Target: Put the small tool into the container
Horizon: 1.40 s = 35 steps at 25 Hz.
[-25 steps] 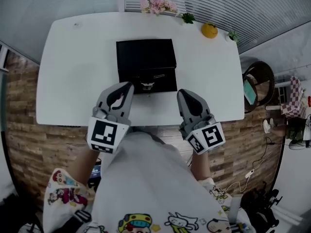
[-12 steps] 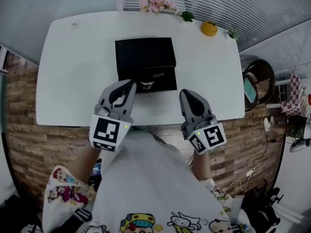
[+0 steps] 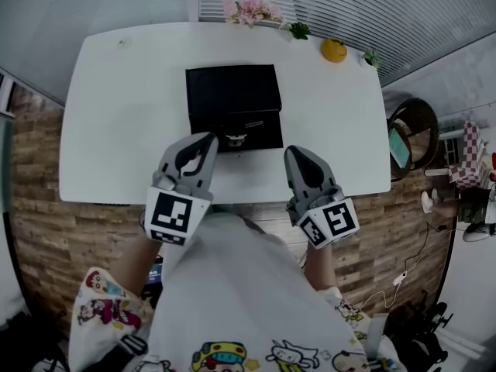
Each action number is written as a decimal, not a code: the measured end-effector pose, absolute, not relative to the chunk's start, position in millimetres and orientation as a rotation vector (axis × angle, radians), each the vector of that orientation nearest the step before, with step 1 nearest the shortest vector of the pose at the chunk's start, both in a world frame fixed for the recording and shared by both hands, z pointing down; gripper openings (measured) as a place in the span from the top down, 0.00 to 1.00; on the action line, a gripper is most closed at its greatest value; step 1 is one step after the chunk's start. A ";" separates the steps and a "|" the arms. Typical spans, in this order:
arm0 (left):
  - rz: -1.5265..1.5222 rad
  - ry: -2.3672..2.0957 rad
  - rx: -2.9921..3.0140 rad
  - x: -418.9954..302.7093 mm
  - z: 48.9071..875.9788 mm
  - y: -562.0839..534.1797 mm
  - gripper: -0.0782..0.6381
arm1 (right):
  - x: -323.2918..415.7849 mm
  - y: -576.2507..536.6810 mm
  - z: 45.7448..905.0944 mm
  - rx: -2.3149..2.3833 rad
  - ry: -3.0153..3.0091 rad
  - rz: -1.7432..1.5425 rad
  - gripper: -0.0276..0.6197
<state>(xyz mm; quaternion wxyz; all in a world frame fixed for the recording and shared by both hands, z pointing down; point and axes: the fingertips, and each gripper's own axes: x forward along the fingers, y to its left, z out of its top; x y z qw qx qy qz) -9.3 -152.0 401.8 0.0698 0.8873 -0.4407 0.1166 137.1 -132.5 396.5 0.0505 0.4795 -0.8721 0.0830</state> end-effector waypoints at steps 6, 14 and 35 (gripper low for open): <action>0.351 -1.327 2.671 -10.5 403.1 -150.7 0.88 | 135.8 -133.0 399.1 1.468 -2.651 0.265 0.96; 0.358 -1.326 2.670 -10.7 402.7 -149.4 0.88 | 134.8 -132.7 401.9 1.465 -2.634 0.292 0.96; 0.365 -1.322 2.664 -15.1 407.3 -151.1 0.88 | 128.8 -136.7 407.8 1.453 -2.629 0.299 0.96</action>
